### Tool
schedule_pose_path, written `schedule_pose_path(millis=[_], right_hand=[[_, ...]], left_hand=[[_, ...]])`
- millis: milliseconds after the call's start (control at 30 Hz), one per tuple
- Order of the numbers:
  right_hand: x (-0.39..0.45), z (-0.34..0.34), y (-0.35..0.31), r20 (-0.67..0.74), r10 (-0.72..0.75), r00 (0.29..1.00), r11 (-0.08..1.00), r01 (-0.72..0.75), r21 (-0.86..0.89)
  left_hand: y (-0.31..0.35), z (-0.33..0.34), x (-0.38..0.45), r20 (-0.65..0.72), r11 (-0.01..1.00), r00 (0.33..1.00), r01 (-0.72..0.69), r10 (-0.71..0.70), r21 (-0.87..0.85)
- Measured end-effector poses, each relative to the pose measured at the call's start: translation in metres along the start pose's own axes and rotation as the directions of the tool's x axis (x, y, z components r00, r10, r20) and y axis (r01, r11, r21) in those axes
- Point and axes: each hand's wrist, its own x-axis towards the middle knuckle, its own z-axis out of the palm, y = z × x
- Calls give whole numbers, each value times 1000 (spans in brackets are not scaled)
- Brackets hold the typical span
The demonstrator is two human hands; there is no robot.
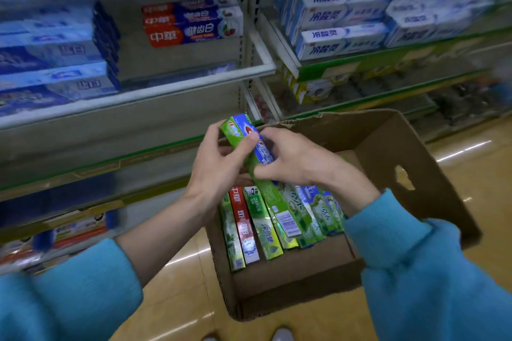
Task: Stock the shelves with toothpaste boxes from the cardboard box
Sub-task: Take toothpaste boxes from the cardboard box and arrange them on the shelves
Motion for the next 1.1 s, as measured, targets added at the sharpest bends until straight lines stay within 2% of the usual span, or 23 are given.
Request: schedule_pose_path(millis=[100,200,300,367,433,500,567,767,1000,1100], right_hand=[[-7,-15,-1,-80,-58,995,998,59,10],[-15,-31,21,-143,-47,989,960,85,267],[-27,-48,52,-175,5,985,940,55,336],[-40,-56,68,-121,83,989,906,-24,423],[-51,-61,78,0,106,994,817,-88,571],[-59,-65,81,90,46,995,712,-96,696],[-61,-67,85,82,-14,997,643,-53,764],[-51,-57,93,-23,-36,999,653,40,756],[-38,-49,85,-17,-45,999,701,43,712],[-31,-47,81,-31,-35,999,683,47,729]], left_hand=[[17,9,-5,-30,994,997,-72,70,-86],[24,10,-1,-52,974,995,-95,87,-203],[30,12,4,-83,938,990,-133,112,-321],[35,17,7,-102,896,989,-138,105,-422],[37,24,8,-112,861,990,-132,88,-491],[34,30,9,-113,835,992,-112,60,-539],[32,34,8,-132,819,991,-102,33,-564],[25,29,4,-231,856,972,-146,32,-495],[6,8,3,-358,900,928,-244,108,-361],[7,3,0,-426,914,892,-291,151,-284]])
